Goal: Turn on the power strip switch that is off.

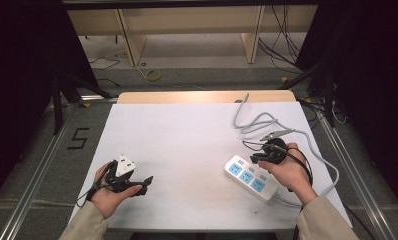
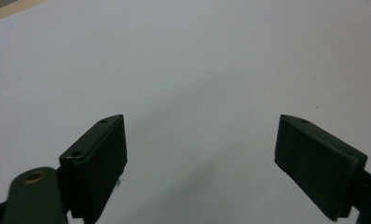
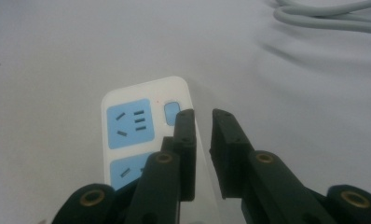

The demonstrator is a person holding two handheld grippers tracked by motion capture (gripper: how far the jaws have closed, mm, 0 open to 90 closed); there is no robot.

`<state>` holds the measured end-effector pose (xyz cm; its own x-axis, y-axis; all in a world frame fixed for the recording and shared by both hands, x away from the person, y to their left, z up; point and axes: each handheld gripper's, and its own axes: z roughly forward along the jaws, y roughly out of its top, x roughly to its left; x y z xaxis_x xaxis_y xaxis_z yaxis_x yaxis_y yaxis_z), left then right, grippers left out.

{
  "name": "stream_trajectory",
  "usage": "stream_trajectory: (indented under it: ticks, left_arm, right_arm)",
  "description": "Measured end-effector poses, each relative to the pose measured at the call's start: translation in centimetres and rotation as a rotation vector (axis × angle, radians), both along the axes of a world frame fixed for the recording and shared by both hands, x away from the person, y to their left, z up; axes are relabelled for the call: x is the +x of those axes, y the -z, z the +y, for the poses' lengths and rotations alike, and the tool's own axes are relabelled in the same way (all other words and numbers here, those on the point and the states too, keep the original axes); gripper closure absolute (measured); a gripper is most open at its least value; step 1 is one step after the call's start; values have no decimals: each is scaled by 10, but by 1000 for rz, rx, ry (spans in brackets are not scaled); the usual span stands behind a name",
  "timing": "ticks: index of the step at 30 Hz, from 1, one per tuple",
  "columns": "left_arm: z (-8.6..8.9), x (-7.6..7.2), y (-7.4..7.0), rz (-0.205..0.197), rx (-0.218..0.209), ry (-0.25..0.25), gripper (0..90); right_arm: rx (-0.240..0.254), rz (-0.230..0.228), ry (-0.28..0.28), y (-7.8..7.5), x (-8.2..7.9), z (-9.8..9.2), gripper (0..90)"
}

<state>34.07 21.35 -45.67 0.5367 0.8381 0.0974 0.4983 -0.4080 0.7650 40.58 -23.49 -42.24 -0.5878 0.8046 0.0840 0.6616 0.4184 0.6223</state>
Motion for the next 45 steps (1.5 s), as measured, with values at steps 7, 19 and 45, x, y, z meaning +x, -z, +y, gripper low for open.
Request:
stream_trajectory:
  ticks: [7,19,45]
  left_arm:
    - [0,-1,0,1,-4,1,165]
    - [-1,-3,0,4,-10,6,164]
    - [-2,-9,-2,15,-30,26,163]
  right_arm:
    - [38,-57,9,0,-4,-3,750]
    - [85,-150,-22,0,-13,-3,634]
    - [163,-287,-83,3,-36,-13,418]
